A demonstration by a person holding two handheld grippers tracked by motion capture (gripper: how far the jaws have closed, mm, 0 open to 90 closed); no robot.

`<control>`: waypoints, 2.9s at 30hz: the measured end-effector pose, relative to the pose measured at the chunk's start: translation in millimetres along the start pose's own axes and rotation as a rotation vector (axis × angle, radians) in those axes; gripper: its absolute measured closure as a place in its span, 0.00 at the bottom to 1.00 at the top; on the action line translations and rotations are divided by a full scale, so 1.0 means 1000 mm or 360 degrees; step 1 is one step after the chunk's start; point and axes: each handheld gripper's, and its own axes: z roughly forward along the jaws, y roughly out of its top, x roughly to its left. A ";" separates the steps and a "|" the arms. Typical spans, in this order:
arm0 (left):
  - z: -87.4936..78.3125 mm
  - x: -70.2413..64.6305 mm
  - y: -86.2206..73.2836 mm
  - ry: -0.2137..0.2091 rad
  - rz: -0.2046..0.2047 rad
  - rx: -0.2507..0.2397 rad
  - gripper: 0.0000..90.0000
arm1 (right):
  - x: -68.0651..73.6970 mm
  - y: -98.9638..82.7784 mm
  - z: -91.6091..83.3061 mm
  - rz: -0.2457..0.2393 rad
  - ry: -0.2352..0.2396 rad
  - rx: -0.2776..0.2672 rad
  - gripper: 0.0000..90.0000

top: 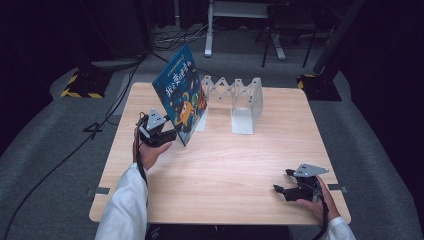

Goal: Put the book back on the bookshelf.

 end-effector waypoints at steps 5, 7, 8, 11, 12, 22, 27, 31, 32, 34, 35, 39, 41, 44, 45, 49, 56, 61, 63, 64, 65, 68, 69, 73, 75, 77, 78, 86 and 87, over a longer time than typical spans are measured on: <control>0.000 0.000 0.001 -0.0034 0.0018 0.0101 0.38 | 0.000 0.000 0.000 0.0000 0.0000 0.0000 0.20; -0.003 0.000 0.000 -0.0039 0.0020 0.0138 0.33 | 0.000 0.000 0.000 -0.0002 -0.0006 0.0002 0.20; -0.003 0.000 0.000 -0.0039 0.0020 0.0138 0.32 | 0.000 0.000 0.000 -0.0002 -0.0006 0.0002 0.20; -0.008 -0.001 -0.001 -0.0074 0.0053 0.0194 0.26 | 0.000 0.000 0.000 -0.0001 -0.0008 0.0003 0.19; -0.008 -0.001 -0.001 -0.0074 0.0053 0.0194 0.25 | 0.000 0.000 0.000 -0.0001 -0.0008 0.0003 0.19; -0.016 -0.008 -0.013 -0.0154 0.0190 0.0359 0.20 | 0.000 0.000 0.000 -0.0001 -0.0009 0.0003 0.19; -0.019 -0.013 -0.018 -0.0151 0.0221 0.0430 0.20 | 0.000 0.000 0.000 0.0001 -0.0011 0.0004 0.19; -0.025 -0.019 -0.023 -0.0155 0.0278 0.0488 0.20 | 0.000 0.000 0.000 0.0000 -0.0011 0.0004 0.19; -0.027 -0.021 -0.024 -0.0149 0.0293 0.0494 0.20 | 0.000 0.000 0.000 0.0001 -0.0011 0.0005 0.19; -0.032 -0.024 -0.026 -0.0144 0.0321 0.0482 0.21 | 0.000 0.001 0.000 0.0001 -0.0006 0.0011 0.19; -0.035 -0.025 -0.028 -0.0158 0.0328 0.0486 0.22 | 0.000 0.001 0.001 0.0002 -0.0006 0.0008 0.19; -0.042 -0.034 -0.035 -0.0175 0.0396 0.0550 0.22 | 0.000 0.000 0.000 0.0000 -0.0012 0.0013 0.19; -0.045 -0.038 -0.039 -0.0182 0.0427 0.0568 0.22 | 0.000 0.001 0.000 0.0002 -0.0011 0.0019 0.18; -0.049 -0.043 -0.046 -0.0198 0.0449 0.0598 0.21 | 0.000 0.001 0.000 0.0006 -0.0014 0.0022 0.18; -0.050 -0.045 -0.049 -0.0203 0.0449 0.0607 0.21 | 0.000 0.001 0.000 0.0007 -0.0016 0.0021 0.18; -0.051 -0.050 -0.059 -0.0219 0.0475 0.0660 0.21 | 0.000 0.001 0.000 0.0011 -0.0023 0.0026 0.18; -0.058 -0.055 -0.074 -0.0205 0.0476 0.0685 0.20 | 0.001 0.001 -0.002 0.0022 -0.0030 0.0050 0.18; -0.065 -0.055 -0.084 -0.0189 0.0467 0.0699 0.20 | 0.002 -0.001 -0.003 0.0029 -0.0041 0.0030 0.18; -0.067 -0.055 -0.087 -0.0188 0.0462 0.0698 0.20 | 0.002 -0.002 -0.003 0.0032 -0.0047 0.0027 0.18; -0.069 -0.055 -0.089 -0.0182 0.0460 0.0694 0.20 | 0.002 -0.002 -0.003 0.0033 -0.0046 0.0024 0.18; -0.070 -0.054 -0.091 -0.0177 0.0460 0.0698 0.20 | 0.002 -0.002 -0.003 0.0032 -0.0048 0.0023 0.18; -0.073 -0.054 -0.095 -0.0173 0.0460 0.0704 0.20 | 0.003 -0.003 -0.004 0.0036 -0.0056 0.0016 0.18; -0.074 -0.053 -0.097 -0.0174 0.0459 0.0708 0.20 | 0.003 -0.003 -0.004 0.0042 -0.0059 0.0012 0.18; -0.080 -0.051 -0.102 -0.0179 0.0414 0.0677 0.20 | 0.004 -0.004 -0.005 0.0054 -0.0074 0.0011 0.18; -0.083 -0.050 -0.105 -0.0184 0.0388 0.0662 0.19 | 0.005 -0.005 -0.006 0.0065 -0.0082 0.0010 0.18; -0.086 -0.048 -0.109 -0.0172 0.0360 0.0652 0.19 | 0.005 -0.005 -0.006 0.0064 -0.0083 0.0009 0.18; -0.087 -0.047 -0.111 -0.0172 0.0339 0.0647 0.19 | 0.005 -0.005 -0.006 0.0064 -0.0083 0.0009 0.18; -0.097 -0.035 -0.126 -0.0137 0.0195 0.0613 0.19 | 0.005 -0.006 -0.006 0.0070 -0.0088 0.0010 0.18; -0.099 -0.033 -0.127 -0.0130 0.0172 0.0606 0.19 | 0.005 -0.006 -0.006 0.0073 -0.0091 0.0010 0.18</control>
